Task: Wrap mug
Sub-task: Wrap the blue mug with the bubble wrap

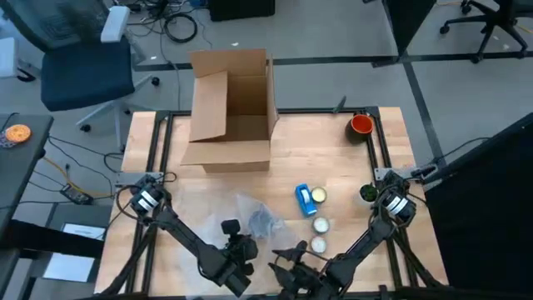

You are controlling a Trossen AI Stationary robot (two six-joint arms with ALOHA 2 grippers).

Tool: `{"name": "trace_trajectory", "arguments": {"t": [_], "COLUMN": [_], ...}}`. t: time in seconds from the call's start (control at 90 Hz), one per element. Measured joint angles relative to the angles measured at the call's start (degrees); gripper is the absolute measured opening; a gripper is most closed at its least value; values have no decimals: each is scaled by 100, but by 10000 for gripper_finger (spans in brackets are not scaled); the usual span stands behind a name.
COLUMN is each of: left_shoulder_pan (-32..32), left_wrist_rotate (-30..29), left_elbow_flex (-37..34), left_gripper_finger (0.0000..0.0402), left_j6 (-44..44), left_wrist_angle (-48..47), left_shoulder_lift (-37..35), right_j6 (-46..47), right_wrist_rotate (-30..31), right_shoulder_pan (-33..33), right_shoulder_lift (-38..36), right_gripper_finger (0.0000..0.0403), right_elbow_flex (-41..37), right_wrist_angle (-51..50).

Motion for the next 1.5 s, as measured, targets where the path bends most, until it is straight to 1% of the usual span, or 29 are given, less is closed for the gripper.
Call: {"name": "trace_trajectory", "arguments": {"t": [0.111,0.211,0.289,0.389,0.433,0.578,0.722,0.789,0.878,0.944,1.022,1.1,1.222,1.367,1.5], "left_shoulder_pan": [-65,-126,-185,-267,-287,-313,-331,-331,-331,-331,-331,-331,-331,-309,-291], "left_wrist_rotate": [5,22,20,2,1,4,22,20,8,-68,-109,-114,-109,-109,-112], "left_elbow_flex": [0,0,0,0,0,0,0,0,0,0,2,4,20,80,120], "left_gripper_finger": [0,0,0,0,0,0,0,0,0,0,0,0,0,0,0], "left_j6": [-7,-13,-8,-7,-10,-16,-148,-161,-164,-166,-166,-168,-169,-95,-7], "left_wrist_angle": [-183,-418,-543,-532,-530,-685,-824,-796,-811,-785,-752,-682,-625,-468,-86], "left_shoulder_lift": [0,0,0,-2,-2,-2,-43,-122,-261,-355,-445,-476,-476,-475,-479], "right_j6": [687,1243,1464,1699,1760,1667,1649,1729,1776,1774,1637,1488,1554,1892,2158], "right_wrist_rotate": [-563,-997,-1140,-1237,-1316,-1371,-1414,-1608,-2064,-2353,-2427,-2427,-2212,-1528,-1654], "right_shoulder_pan": [-86,-208,-283,-375,-411,-494,-433,-369,-273,-173,-57,48,119,98,-113], "right_shoulder_lift": [0,-45,-188,-366,-409,-597,-922,-1120,-1228,-1206,-1103,-995,-999,-999,-999], "right_gripper_finger": [162,130,93,30,13,3,0,1,3,8,24,49,104,177,238], "right_elbow_flex": [-2,-4,-4,2,0,0,0,0,2,0,0,-9,-4,-7,-7], "right_wrist_angle": [-697,-1170,-1440,-1901,-2097,-2420,-2828,-2872,-2750,-2571,-2256,-2035,-1896,-1911,-1850]}}
